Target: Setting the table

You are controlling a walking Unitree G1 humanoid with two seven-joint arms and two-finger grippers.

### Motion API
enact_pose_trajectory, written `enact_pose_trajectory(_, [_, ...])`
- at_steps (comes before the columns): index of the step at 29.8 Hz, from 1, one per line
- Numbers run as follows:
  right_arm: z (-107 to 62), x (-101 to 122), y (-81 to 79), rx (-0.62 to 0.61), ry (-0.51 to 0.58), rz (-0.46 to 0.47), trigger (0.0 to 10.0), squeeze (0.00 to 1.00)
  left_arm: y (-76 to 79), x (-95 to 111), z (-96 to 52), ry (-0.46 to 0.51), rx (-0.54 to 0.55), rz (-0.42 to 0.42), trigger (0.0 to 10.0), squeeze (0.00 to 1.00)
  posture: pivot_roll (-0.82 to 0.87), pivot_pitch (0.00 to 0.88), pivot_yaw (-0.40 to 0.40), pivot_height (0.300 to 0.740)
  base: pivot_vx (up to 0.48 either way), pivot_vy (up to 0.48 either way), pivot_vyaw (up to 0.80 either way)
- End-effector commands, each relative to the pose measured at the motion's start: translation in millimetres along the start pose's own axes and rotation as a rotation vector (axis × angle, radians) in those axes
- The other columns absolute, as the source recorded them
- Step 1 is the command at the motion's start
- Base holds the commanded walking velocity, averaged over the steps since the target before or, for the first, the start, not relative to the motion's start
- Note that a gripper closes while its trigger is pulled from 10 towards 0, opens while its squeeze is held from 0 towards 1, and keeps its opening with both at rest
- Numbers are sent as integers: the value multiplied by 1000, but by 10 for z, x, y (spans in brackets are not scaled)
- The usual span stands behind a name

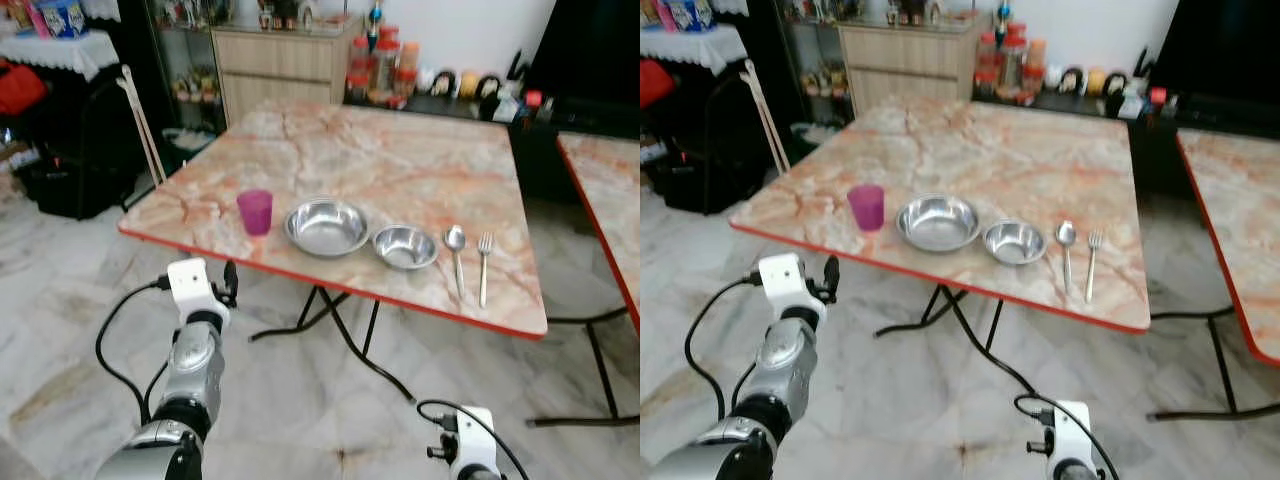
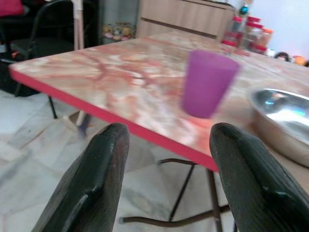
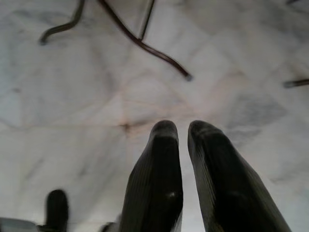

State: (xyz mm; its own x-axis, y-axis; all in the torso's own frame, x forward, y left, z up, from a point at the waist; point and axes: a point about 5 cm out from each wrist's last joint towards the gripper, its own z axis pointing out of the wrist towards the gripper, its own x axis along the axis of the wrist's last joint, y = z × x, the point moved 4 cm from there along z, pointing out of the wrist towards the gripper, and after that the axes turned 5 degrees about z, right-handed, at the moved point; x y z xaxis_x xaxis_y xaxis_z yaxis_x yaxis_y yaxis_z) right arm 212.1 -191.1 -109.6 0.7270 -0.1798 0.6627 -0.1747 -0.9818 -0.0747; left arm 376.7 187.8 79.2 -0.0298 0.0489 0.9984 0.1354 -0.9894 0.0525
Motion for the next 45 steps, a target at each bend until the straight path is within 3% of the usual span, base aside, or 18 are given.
enact_pose_trajectory(1, [17,35,-53,7,2,14,10000,0,-17,71,34,21,-6,7,10000,0,49,0,-36,740,281,0,0])
enact_pose_trajectory(6, [18,24,-53,4,-8,21,10000,0,23,87,47,23,-31,6,10000,0,46,0,-33,740,282,0,-753])
enact_pose_trajectory(24, [15,27,-80,14,5,23,10000,0,31,91,29,31,-78,3,10000,0,49,0,-24,740,267,0,-176])
enact_pose_trajectory(33, [9,4,-97,21,3,14,10000,0,-31,33,-27,16,-75,8,10000,0,53,0,-15,740,0,0,0])
enact_pose_trajectory(40, [5,-26,-114,26,-9,5,10000,0,46,78,-14,13,-138,-34,10000,0,57,0,-12,740,0,0,0])
enact_pose_trajectory(45, [-1,-52,-137,36,-15,2,10000,0,148,72,27,-47,-201,-45,10000,0,57,0,-9,740,0,0,0])
